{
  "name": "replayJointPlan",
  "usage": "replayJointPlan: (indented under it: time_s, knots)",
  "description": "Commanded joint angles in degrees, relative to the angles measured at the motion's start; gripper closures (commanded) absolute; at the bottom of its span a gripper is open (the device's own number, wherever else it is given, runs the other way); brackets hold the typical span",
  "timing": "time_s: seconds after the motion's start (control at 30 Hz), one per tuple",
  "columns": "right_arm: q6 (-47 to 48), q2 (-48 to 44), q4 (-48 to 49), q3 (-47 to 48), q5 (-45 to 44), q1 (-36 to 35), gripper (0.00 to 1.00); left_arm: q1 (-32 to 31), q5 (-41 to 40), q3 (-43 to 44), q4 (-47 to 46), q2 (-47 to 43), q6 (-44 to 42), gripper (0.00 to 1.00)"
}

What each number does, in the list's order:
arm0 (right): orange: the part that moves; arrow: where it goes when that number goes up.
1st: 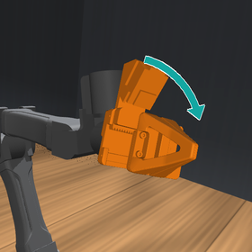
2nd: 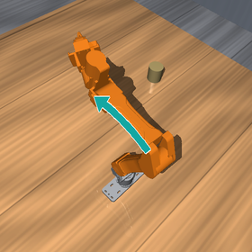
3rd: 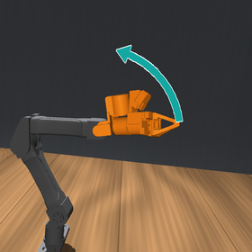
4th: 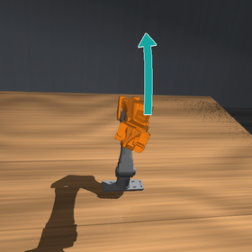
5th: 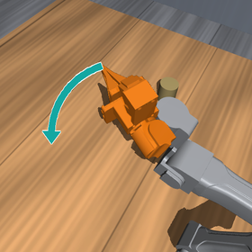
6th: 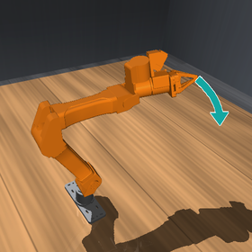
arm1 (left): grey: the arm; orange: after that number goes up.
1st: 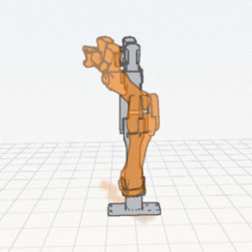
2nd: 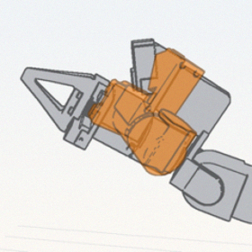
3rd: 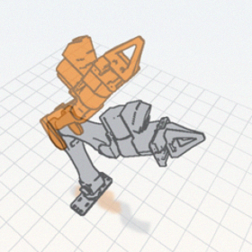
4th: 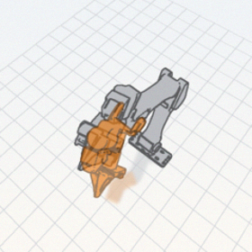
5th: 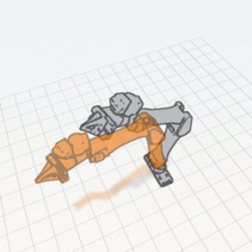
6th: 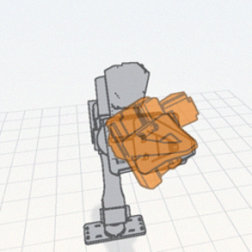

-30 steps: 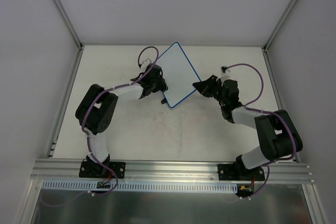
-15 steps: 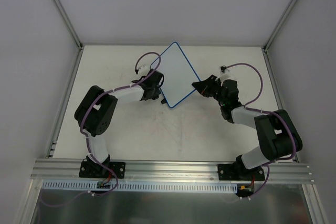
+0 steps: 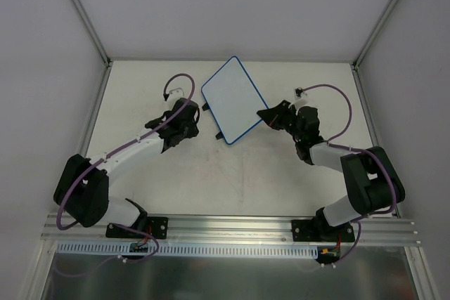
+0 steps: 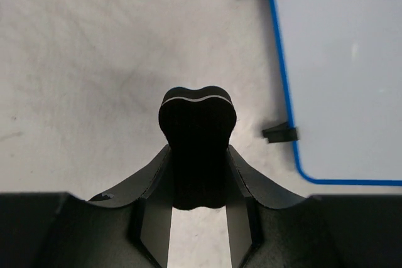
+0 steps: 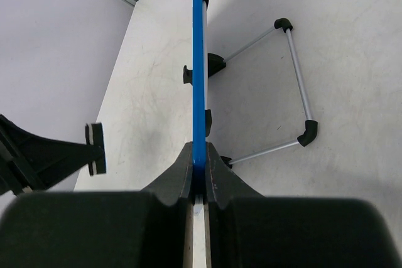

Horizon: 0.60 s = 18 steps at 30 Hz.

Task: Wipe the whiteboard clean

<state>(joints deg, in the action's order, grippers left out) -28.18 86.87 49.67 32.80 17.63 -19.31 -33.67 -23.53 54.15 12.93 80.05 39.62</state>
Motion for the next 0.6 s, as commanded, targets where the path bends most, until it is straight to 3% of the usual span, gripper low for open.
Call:
replayJointPlan:
  time_s: [0.0,0.27,0.43,0.57]
  knots:
    - [3.5,0.3,-0.5,1.0,0.9,-0.7,1.00,2.0,0.8,-4.5,6.6,-1.4,-2.4,1.00]
    - [3.3,-0.1,-0.5,0.8,1.0,-0.6,1.00,8.2,3.5,-11.8,7.0,-3.6,-0.4,1.00]
    - [3.4,-0.1,-0.5,0.8,1.0,-0.6,1.00,10.3,3.6,-12.6,6.9,-4.2,-1.0,1.00]
    - [3.2,-0.1,-0.5,0.9,1.1,-0.6,1.00,12.2,5.5,-10.5,6.8,-1.6,-3.7,0.93]
